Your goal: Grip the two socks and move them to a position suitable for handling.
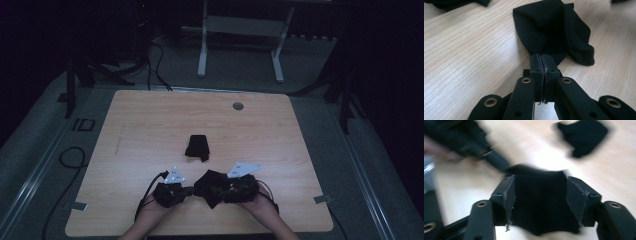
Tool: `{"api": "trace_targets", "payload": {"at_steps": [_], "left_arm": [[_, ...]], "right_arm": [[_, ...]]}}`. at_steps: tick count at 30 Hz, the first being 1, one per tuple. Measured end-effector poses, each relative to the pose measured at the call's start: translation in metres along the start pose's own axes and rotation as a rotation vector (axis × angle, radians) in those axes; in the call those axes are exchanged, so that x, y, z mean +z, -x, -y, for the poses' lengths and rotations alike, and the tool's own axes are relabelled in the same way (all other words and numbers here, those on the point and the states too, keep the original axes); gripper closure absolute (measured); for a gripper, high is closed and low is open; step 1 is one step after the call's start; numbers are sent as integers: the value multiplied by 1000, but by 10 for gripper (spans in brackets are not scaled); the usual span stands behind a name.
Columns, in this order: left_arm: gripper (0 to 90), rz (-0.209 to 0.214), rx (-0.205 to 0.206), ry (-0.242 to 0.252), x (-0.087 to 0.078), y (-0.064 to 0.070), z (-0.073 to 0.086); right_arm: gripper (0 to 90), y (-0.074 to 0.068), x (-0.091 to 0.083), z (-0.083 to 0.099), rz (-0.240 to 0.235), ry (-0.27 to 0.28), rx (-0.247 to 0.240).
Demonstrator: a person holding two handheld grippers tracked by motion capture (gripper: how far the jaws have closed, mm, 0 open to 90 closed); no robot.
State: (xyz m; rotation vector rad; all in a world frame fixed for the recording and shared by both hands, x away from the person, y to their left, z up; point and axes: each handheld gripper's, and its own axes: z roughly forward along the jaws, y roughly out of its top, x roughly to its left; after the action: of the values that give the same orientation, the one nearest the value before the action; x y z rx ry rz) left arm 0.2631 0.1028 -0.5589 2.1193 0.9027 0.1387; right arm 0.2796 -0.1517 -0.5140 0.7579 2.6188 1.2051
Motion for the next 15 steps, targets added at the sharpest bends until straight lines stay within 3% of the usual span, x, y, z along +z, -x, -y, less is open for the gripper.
{"api": "trace_targets", "payload": {"at_steps": [2, 3, 4, 6, 9, 11, 12, 14, 15], "left_arm": [[885, 2, 0, 3, 0, 1, 0], [885, -1, 6, 1, 0, 2, 0], [885, 0, 11, 0, 0, 2, -1], [885, 4, 14, 0, 0, 3, -1], [885, 7, 15, -3, 0, 3, -1], [885, 2, 20, -4, 1, 3, 0], [885, 6, 18, -7, 1, 2, 0], [885, 4, 18, -6, 1, 2, -1], [885, 1, 20, -7, 1, 1, -1]], "right_arm": [[411, -6, 5, 2, -17, -18, -19], [406, -18, 19, 6, -23, -76, -73], [406, -18, 19, 6, -23, -76, -73], [423, -25, 36, 13, -13, -143, -122], [550, -28, 43, 18, 12, -191, -177], [697, -29, 43, 19, 47, -179, -195], [697, -29, 43, 19, 47, -179, -195], [787, -28, 41, 18, 59, -192, -206], [797, -28, 35, 16, 52, -168, -189]]}}
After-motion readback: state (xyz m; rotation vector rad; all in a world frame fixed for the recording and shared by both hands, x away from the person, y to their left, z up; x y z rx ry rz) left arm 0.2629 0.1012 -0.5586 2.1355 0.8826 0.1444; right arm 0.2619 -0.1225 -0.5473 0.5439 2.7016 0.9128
